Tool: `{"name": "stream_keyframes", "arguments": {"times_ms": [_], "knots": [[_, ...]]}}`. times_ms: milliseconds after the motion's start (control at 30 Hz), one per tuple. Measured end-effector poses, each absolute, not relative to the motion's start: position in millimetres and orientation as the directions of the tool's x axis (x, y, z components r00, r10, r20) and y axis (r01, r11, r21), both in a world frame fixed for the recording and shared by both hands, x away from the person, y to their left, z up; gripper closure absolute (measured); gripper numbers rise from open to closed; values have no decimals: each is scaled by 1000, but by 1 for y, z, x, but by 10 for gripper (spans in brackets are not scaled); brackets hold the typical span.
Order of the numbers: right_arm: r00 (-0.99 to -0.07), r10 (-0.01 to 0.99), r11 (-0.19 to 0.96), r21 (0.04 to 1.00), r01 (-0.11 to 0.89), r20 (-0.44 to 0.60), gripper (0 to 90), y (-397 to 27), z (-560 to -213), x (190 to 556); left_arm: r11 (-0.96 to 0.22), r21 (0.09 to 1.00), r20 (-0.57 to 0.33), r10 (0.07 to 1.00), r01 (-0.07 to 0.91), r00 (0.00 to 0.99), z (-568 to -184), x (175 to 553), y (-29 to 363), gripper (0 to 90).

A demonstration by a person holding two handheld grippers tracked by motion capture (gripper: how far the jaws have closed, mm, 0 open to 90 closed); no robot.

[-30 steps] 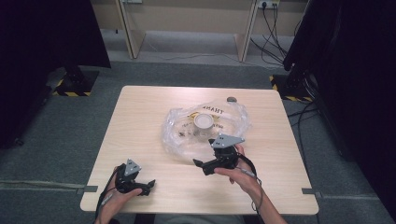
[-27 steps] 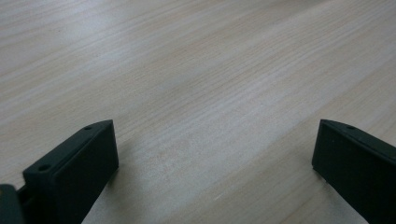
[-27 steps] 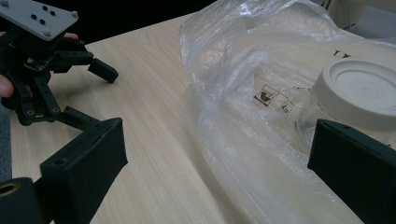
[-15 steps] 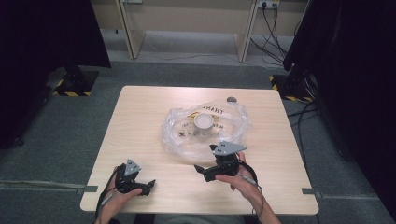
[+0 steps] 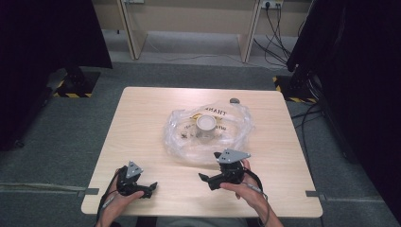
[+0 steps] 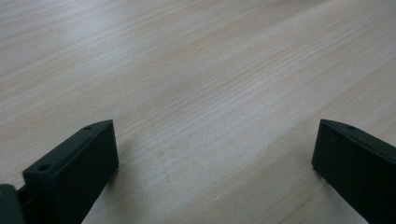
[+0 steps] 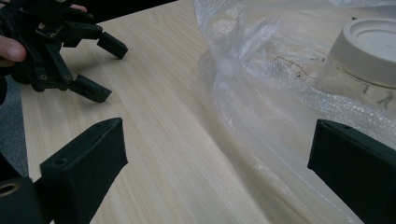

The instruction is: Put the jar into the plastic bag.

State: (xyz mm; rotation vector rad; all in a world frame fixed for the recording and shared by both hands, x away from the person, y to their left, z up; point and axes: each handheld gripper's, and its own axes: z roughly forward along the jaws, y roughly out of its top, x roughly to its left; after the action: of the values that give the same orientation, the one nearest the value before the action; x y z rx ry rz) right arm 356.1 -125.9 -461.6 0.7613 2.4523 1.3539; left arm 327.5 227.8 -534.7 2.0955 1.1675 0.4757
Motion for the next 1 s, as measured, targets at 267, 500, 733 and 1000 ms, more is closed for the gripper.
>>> {"name": "stream_keyframes", "arguments": {"times_ms": [267, 500, 733, 1000], "knots": [[-830, 555, 433, 835, 340, 50, 43, -135, -466, 351, -364, 714, -12, 848, 598, 530, -535, 328, 228, 0], [-817, 572, 427, 828, 364, 64, 43, -145, -474, 348, -364, 714, -12, 848, 598, 530, -535, 328, 228, 0], [-810, 582, 421, 827, 373, 68, 44, -152, -476, 344, -364, 714, -12, 848, 598, 530, -535, 328, 228, 0], [-803, 591, 419, 823, 385, 75, 44, -158, -481, 341, -364, 714, -12, 848, 598, 530, -535, 328, 228, 0]]}}
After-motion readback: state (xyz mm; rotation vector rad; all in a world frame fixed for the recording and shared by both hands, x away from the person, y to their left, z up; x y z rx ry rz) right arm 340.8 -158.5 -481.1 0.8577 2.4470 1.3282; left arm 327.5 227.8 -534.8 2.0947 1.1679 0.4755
